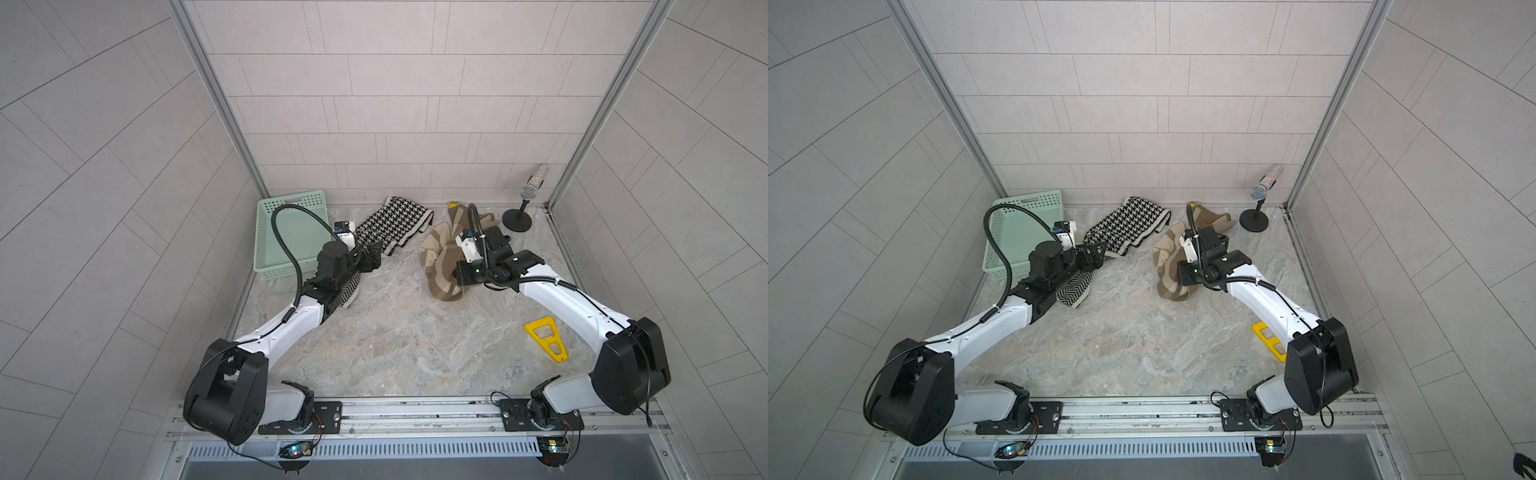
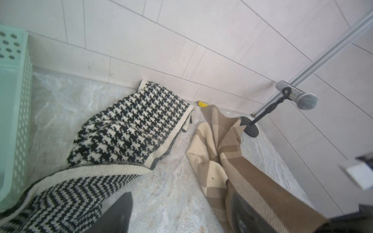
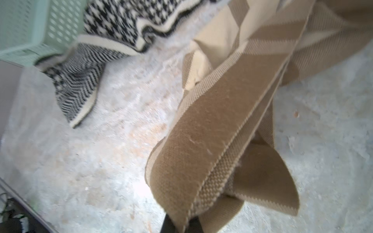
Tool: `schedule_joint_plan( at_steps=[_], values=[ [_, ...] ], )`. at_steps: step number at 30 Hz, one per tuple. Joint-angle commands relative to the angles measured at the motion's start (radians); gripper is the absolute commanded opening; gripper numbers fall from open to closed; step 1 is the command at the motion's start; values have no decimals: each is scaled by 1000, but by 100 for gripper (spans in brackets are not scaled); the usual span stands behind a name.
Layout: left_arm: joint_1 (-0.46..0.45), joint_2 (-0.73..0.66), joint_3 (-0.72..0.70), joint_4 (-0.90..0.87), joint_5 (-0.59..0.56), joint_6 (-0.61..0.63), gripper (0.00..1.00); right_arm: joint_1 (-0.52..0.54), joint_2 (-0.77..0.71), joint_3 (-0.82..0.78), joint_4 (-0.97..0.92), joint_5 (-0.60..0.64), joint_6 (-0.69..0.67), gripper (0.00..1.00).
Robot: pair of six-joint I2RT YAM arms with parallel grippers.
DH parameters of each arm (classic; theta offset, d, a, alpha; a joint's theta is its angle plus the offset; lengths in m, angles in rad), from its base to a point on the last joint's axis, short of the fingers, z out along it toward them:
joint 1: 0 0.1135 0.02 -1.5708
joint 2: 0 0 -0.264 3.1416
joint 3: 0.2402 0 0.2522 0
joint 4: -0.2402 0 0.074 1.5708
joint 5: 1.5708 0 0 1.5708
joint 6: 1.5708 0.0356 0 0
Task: Roll up the scarf and place it into the basket
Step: Flatten out the scarf at the center of the board.
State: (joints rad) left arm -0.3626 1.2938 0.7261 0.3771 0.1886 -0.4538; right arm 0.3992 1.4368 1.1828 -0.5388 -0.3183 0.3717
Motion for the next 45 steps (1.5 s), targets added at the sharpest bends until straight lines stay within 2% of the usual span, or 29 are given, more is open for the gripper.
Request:
schedule_joint_plan(
  at_steps=[1,3,7,10,13,18,21,23,26,28,30,35,38,42,45],
  values=[
    [-4,-53,-69,19,115,-61,72,3,24,94,13,-28,48,0],
    [-41,-99,-120,13,127,-62,72,3,55,147,11,-28,63,0],
    [-217,-186,-186,-88,1,95,72,0,115,215,25,-46,112,0],
    [-300,-201,-267,20,-22,133,69,1,145,243,35,-66,141,0],
    [-368,-139,-328,182,-60,200,66,-6,155,264,42,-67,168,0],
    [-434,95,-256,279,-105,320,69,-23,134,311,41,-56,188,0],
    [-436,230,-179,284,-184,270,72,-31,102,325,32,-29,193,0],
    [-435,266,-144,238,-384,166,68,-37,73,322,13,2,191,0],
    [-432,232,-113,83,-633,27,66,-40,25,288,-13,50,181,0],
    [-412,195,-86,-30,-694,-27,69,-40,-16,227,-9,74,186,0],
    [-372,176,-58,-97,-665,-46,70,-40,-63,155,-3,104,196,0],
    [-251,252,43,-216,-405,-55,68,-40,-180,-25,16,172,225,0],
    [-237,345,123,-247,-281,17,64,-40,-224,-86,13,195,233,0],
    [-233,483,301,-424,-143,79,58,-42,-266,-135,7,227,240,0],
    [-232,576,390,-500,-84,89,56,-43,-279,-154,8,235,243,0]
  ],
)
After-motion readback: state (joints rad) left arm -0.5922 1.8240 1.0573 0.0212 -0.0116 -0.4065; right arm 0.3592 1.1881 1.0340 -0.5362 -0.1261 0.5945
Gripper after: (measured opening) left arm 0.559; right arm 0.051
